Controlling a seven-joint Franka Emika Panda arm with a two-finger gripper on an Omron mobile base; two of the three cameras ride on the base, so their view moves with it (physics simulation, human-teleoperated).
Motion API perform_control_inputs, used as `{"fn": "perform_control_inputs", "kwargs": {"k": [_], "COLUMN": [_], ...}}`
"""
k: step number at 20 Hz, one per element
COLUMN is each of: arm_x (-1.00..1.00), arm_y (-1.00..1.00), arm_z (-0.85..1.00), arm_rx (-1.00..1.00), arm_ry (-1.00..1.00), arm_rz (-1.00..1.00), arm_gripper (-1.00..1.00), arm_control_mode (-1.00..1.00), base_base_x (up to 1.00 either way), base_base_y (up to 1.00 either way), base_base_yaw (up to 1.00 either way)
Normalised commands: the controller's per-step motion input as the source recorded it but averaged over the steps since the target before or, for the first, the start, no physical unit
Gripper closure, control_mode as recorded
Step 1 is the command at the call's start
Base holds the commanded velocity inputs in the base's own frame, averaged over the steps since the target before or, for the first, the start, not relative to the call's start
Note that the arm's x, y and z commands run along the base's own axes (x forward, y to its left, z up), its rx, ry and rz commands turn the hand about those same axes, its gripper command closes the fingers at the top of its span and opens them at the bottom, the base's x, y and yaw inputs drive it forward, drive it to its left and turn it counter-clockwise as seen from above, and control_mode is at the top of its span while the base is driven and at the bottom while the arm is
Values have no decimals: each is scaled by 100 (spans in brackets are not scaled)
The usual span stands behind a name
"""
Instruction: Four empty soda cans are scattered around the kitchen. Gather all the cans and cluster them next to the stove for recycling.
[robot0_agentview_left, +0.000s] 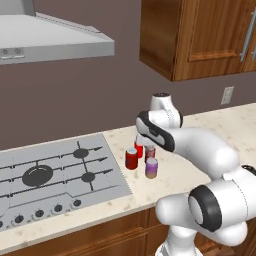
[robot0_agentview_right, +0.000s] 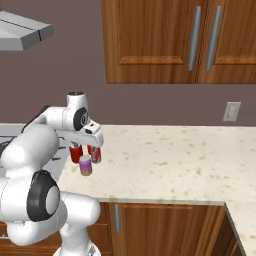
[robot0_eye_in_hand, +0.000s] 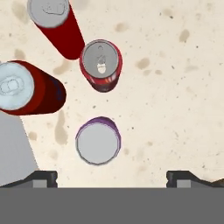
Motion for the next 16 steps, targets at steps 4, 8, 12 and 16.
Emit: {"fn": "perform_control_inputs", "kwargs": {"k": [4,8,12,16], "arm_x": [-25,-33,-46,-54], "arm_y": [0,0,0,0], "arm_z": [36,26,25,32], "arm_rx": [0,0,0,0], "arm_ry": [-3,-5,-7,-9], "arm_rz": [0,0,0,0], "arm_gripper": [-100,-100,-100,-100], "arm_control_mode": [-100,-100,-100,-100], "base_base_x": [0,0,0,0], "base_base_y": [0,0,0,0], "base_base_yaw": [0,0,0,0]}}
